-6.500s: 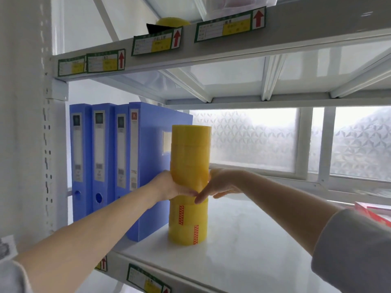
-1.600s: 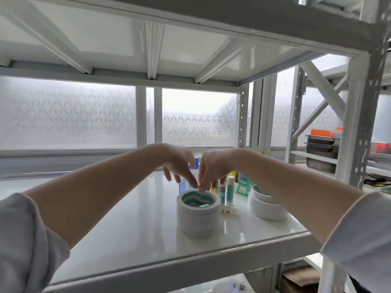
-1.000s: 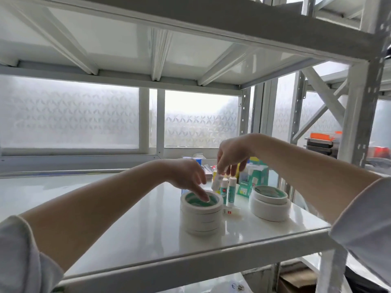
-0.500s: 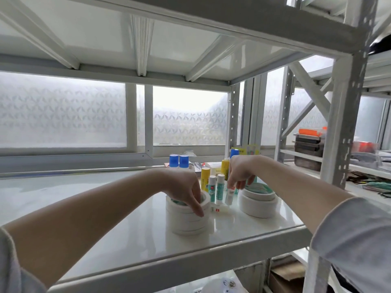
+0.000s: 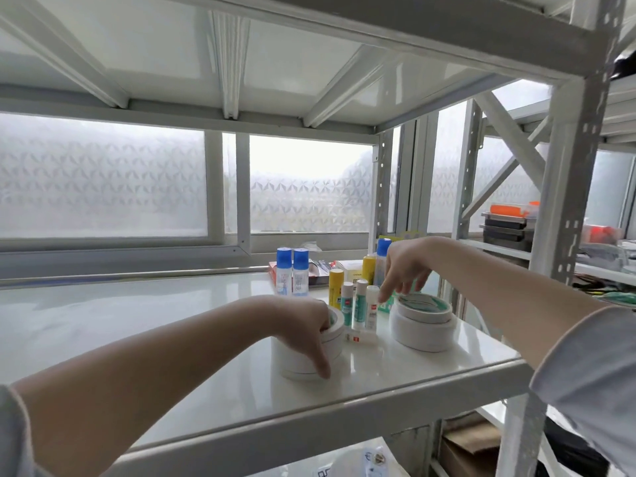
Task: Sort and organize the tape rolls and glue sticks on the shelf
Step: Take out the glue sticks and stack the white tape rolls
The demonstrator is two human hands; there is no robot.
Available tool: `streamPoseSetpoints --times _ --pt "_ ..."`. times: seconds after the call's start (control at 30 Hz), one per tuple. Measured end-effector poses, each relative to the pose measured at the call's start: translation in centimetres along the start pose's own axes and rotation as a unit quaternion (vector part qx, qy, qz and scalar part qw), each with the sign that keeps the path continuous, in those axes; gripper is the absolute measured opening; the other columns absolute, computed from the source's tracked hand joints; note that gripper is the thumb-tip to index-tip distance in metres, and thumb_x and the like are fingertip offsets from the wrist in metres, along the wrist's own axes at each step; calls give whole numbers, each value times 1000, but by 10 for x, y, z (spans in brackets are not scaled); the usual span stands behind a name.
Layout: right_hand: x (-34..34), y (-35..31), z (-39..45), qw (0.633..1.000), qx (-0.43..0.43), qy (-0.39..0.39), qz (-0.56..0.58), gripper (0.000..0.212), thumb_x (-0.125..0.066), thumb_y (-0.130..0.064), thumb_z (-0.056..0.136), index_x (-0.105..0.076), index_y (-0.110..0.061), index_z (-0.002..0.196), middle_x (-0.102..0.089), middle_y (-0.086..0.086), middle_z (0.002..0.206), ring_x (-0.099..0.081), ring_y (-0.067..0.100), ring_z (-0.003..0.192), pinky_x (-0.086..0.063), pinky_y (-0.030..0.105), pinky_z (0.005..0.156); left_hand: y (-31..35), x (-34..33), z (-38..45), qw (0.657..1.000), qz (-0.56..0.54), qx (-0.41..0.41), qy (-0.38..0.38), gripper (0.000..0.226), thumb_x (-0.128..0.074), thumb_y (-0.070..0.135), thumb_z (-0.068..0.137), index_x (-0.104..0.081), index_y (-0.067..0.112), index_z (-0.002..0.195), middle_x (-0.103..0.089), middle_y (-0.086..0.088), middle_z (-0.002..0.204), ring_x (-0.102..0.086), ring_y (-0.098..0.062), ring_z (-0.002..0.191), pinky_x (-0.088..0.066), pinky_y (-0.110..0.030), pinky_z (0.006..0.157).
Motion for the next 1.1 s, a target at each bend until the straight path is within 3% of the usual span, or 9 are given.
streamPoseSetpoints --times 0.23,0.4,0.7,0.87,1.0,1.1 --pt "-24 29 -6 990 -57 -16 -125 75 -83 -36 67 -51 -8 130 -62 5 114 -61 24 109 -52 37 94 4 -4 -3 1000 1 11 23 64 -74 47 74 -52 13 124 -58 -4 121 -53 -21 107 -48 -29 87" --pt "-46 36 2 987 -67 -12 -148 89 -87 -32 60 -43 -13 135 -52 7 131 -55 28 115 -51 41 96 4 -6 -4 999 -11 15 46 64 -76 44 73 -53 12 123 -59 -5 120 -52 -19 100 -48 -27 85" --pt "-46 39 -5 990 -51 -9 -135 75 -88 -26 61 -53 -11 125 -57 6 116 -58 28 112 -52 39 93 3 -4 -9 999 -18 11 40 60 -77 43 71 -56 10 117 -55 0 102 -51 -18 92 -45 -25 74" --pt "-31 44 -25 986 -61 -13 -154 64 -87 -26 61 -62 -12 118 -63 3 109 -63 25 105 -54 37 91 -13 -7 -29 999 -12 27 28 60 -78 43 70 -57 10 115 -57 -1 105 -53 -19 94 -45 -26 72" --pt "-3 34 -53 982 -68 6 -175 58 -86 -28 63 -63 -14 114 -63 1 103 -63 22 97 -55 33 89 -43 -6 -60 998 5 66 25 41 -78 41 70 -58 13 92 -54 0 95 -49 -18 84 -39 -24 64" --pt "23 8 -72 981 -52 39 -182 53 -87 -27 62 -67 -12 108 -65 -2 88 -64 20 86 -56 28 78 -73 -5 -91 994 28 104 25 41 -78 42 70 -47 16 69 -52 0 89 -49 -18 81 -37 -25 59"
Point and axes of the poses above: each hand's wrist, its own z-axis towards the middle knuckle, its own x-axis out of the back of the hand, y = z × x, the point moved 5 cm from there along z, towards the middle knuckle
